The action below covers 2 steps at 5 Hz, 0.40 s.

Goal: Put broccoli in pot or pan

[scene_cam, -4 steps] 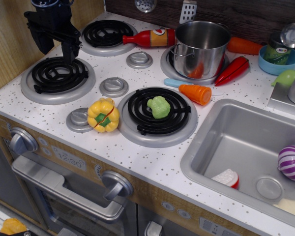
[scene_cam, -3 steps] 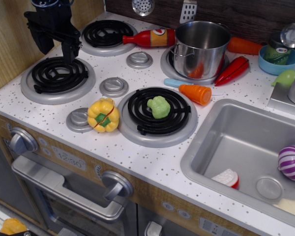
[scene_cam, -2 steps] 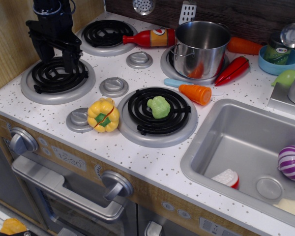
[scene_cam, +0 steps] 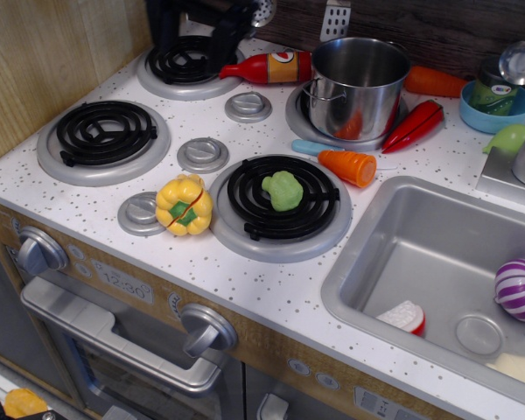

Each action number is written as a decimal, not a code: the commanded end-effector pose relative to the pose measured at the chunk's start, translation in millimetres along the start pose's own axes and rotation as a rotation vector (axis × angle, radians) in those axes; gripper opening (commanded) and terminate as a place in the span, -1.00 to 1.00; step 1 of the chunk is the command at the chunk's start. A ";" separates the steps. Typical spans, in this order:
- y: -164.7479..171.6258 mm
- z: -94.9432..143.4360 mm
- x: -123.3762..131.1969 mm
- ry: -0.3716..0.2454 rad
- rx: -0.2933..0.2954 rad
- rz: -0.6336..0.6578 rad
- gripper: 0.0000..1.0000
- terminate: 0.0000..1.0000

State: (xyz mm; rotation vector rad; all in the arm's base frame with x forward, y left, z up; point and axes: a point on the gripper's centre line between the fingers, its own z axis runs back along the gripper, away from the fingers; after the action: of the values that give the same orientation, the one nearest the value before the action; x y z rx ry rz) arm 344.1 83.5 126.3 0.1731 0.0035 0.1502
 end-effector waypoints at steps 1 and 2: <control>-68.7 30.3 2.3 -0.070 -0.051 0.078 1.00 -1.00; -116.5 24.4 -4.2 -0.077 -0.091 0.130 1.00 -1.00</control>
State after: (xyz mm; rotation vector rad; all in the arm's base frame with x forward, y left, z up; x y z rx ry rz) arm 350.9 -39.6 109.4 0.1006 -0.0554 0.2674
